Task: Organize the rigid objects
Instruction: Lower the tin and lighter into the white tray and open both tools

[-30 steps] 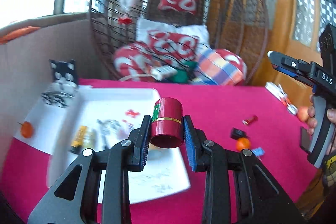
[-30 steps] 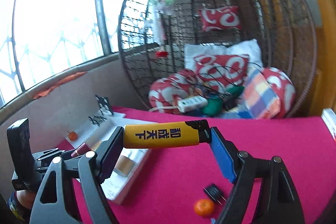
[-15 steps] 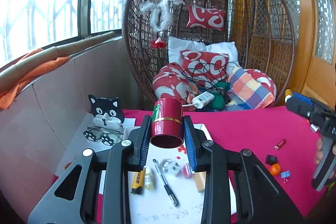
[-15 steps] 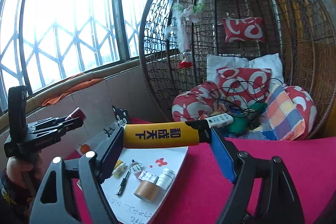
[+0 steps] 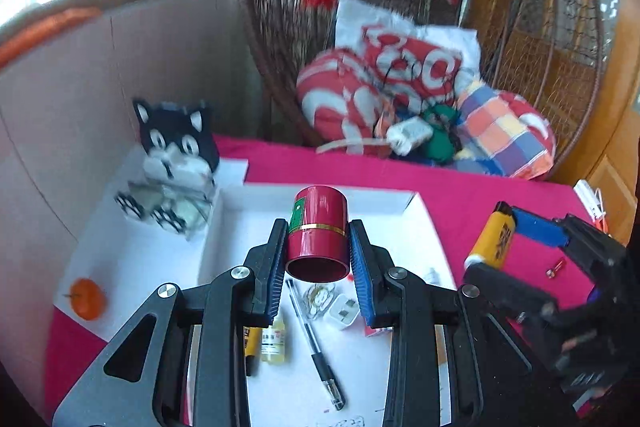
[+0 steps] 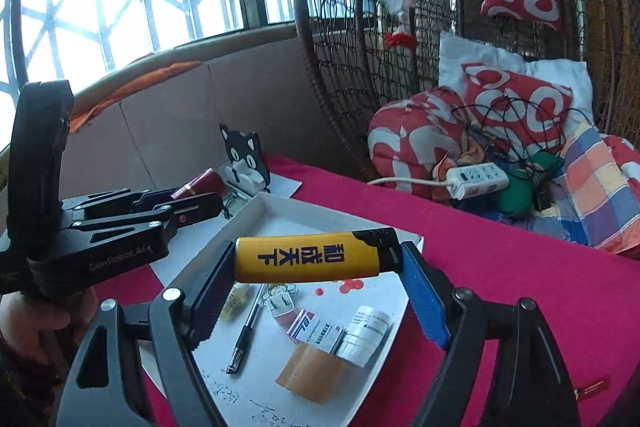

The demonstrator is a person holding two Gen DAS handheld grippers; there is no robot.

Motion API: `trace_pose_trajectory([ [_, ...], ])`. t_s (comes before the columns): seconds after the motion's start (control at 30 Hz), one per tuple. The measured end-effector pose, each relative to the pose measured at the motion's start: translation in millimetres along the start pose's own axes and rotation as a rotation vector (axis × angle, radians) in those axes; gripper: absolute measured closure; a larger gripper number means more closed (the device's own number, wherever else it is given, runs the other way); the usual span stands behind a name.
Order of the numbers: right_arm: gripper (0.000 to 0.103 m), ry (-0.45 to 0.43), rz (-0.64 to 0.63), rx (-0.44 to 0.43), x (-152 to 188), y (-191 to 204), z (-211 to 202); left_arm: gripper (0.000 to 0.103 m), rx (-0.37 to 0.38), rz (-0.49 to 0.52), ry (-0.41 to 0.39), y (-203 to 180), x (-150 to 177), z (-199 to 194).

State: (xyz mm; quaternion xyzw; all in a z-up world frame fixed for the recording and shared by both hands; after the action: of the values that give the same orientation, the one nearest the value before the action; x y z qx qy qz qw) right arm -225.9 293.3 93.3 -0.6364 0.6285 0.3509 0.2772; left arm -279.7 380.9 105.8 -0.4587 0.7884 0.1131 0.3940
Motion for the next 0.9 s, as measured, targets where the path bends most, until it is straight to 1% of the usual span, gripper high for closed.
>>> trace_pose_trajectory([
  [0.1, 0.023, 0.043, 0.005, 0.007, 8.9, 0.9, 19.5, 0.073, -0.015, -0.01, 0.054, 3.1, 8.6, 23.1],
  [0.2, 0.023, 0.079, 0.032, 0.012, 14.8, -0.9, 37.1, 0.073, -0.01, -0.035, 0.081, 5.7, 15.8, 34.5],
  [0.3, 0.022, 0.096, 0.039, 0.013, 18.5, 0.3, 45.4, 0.073, -0.01, -0.046, 0.091, 7.0, 22.9, 39.8],
  [0.43, 0.021, 0.109, 0.058, -0.018, 23.3, 3.0, 50.0, 0.073, -0.047, -0.062, 0.098, 12.3, 26.8, 41.3],
  [0.5, 0.015, 0.106, 0.09, -0.046, 24.6, 1.2, 50.6, 0.07, -0.067, -0.084, 0.087, 17.1, 27.0, 38.7],
  [0.53, 0.013, 0.098, 0.11, -0.046, 25.1, -1.1, 48.9, 0.058, -0.074, -0.09, 0.073, 18.9, 26.7, 35.7],
  [0.57, 0.012, 0.09, 0.122, -0.047, 25.4, -2.6, 46.8, 0.027, -0.082, -0.094, 0.058, 19.5, 26.3, 32.5],
  [0.6, 0.012, 0.082, 0.131, -0.048, 25.3, -3.9, 44.6, 0.018, -0.093, -0.093, 0.047, 20.4, 25.3, 30.6],
  [0.63, 0.007, 0.075, 0.137, -0.039, 24.9, -5.9, 41.9, 0.006, -0.141, -0.087, 0.017, 22.5, 24.0, 24.9],
  [0.67, 0.0, 0.059, 0.147, -0.027, 24.4, -9.0, 37.7, 0.0, -0.163, -0.084, -0.003, 23.4, 23.3, 20.4],
  [0.73, 0.0, 0.036, 0.171, -0.031, 22.8, -13.1, 29.0, 0.0, -0.175, -0.094, -0.032, 24.0, 23.0, 10.7],
  [0.77, 0.0, 0.019, 0.184, -0.031, 21.9, -15.8, 22.3, 0.0, -0.169, -0.102, -0.052, 22.7, 23.0, 3.5],
  [0.9, 0.0, -0.072, 0.214, -0.033, 18.6, -24.4, -13.3, 0.0, -0.157, -0.098, -0.13, 8.3, 23.7, -21.6],
])
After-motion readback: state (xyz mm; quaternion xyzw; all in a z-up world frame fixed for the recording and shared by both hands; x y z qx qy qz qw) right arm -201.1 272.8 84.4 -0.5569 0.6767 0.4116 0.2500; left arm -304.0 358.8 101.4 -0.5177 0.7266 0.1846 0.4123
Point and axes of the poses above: each gripper's, at about its wrist camera, not at the fingertips, and z roughly the way its jaws point, y to its left, x to its underside, the point moved 3 cm from there along z, roughly the way its jaws point, and after that the axes turned 3 degrees about x, right-handed, at the moved point
